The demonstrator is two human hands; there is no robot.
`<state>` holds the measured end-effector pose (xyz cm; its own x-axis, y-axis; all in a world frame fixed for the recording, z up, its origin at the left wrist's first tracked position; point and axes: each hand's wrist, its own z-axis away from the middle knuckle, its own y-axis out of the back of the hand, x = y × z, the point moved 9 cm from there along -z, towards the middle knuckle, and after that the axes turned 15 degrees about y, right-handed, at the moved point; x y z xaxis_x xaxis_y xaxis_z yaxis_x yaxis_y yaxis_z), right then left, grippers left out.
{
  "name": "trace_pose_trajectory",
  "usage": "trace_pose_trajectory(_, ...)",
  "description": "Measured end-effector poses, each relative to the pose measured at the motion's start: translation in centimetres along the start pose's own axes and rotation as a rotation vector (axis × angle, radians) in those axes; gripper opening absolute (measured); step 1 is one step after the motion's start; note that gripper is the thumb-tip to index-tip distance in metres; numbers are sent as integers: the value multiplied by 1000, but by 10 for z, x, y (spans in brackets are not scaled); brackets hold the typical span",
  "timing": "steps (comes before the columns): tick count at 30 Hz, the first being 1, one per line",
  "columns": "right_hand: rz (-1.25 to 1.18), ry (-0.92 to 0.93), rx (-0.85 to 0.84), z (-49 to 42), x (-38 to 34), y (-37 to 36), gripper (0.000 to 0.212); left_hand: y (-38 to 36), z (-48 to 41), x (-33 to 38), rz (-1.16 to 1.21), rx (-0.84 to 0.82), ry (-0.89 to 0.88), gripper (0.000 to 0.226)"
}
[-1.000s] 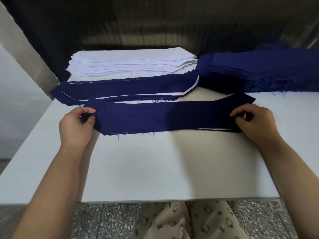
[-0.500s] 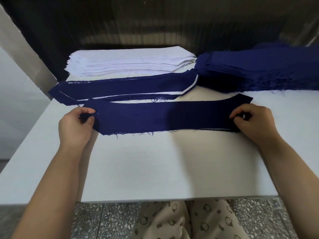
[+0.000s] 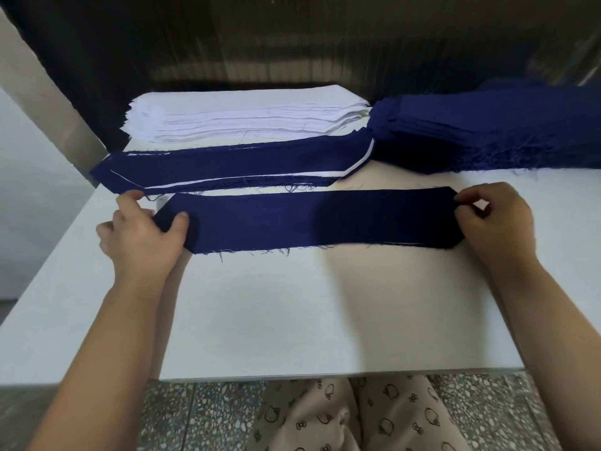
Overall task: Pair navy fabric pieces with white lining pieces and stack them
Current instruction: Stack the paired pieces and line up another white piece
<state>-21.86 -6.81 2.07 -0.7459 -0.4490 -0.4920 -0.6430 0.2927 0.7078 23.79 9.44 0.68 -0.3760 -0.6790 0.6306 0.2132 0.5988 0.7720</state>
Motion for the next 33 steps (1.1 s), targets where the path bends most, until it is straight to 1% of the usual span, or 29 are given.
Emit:
trace_pose_trajectory(2,190,-101,-167,1,12,-11,36,-4,4,3,-106,-3,-35,75)
trace_pose_trajectory(3,243,-149,-221,3,16,-14,43,-6,6,5,-140,-8,-57,78)
trace_pose_trajectory(4,264,-174,-240,4,16,-15,48,-6,6,5,-155,-14,-71,79)
trace_pose_trajectory(6,264,-177,-236,3,15,-15,52,-5,6,5,-158,-22,-80,77)
trace_pose_trajectory(8,233,-170,-237,3,14,-17,51,-3,9,7,-140,-19,-100,71)
trace_pose_trajectory(10,169,-138,-223,3,12,-19,49,-2,12,11,-69,-47,-125,66)
trace_pose_trajectory(12,44,-76,-148,1,7,-15,53,0,16,13,53,-104,-153,59)
trace_pose_trajectory(14,-93,17,-49,0,-4,-8,61,2,19,16,163,-153,-197,46)
trace_pose_trajectory(15,-116,81,-14,0,-10,-4,62,3,20,17,203,-172,-217,38)
trace_pose_trajectory(17,-127,185,20,-1,-19,-2,59,3,22,18,257,-213,-245,27)
trace_pose_trajectory(18,-142,206,27,-2,-21,-2,56,3,22,18,274,-241,-256,25)
trace_pose_trajectory(20,-161,212,30,-3,-22,-4,53,1,23,18,291,-320,-272,22)
trace_pose_trajectory(22,-155,199,21,-3,-20,-4,54,-6,24,16,283,-418,-255,20)
trace_pose_trajectory(23,-143,186,16,-2,-18,-4,56,-9,25,14,263,-452,-249,22)
trace_pose_trajectory(25,-110,158,12,-1,-14,-3,58,-12,26,12,230,-473,-248,29)
trace_pose_trajectory(29,-92,160,-11,1,-15,-6,49,-12,28,15,237,-496,-236,21)
trace_pose_trajectory(33,-95,148,-15,2,-15,-8,43,-13,30,18,265,-544,-239,24)
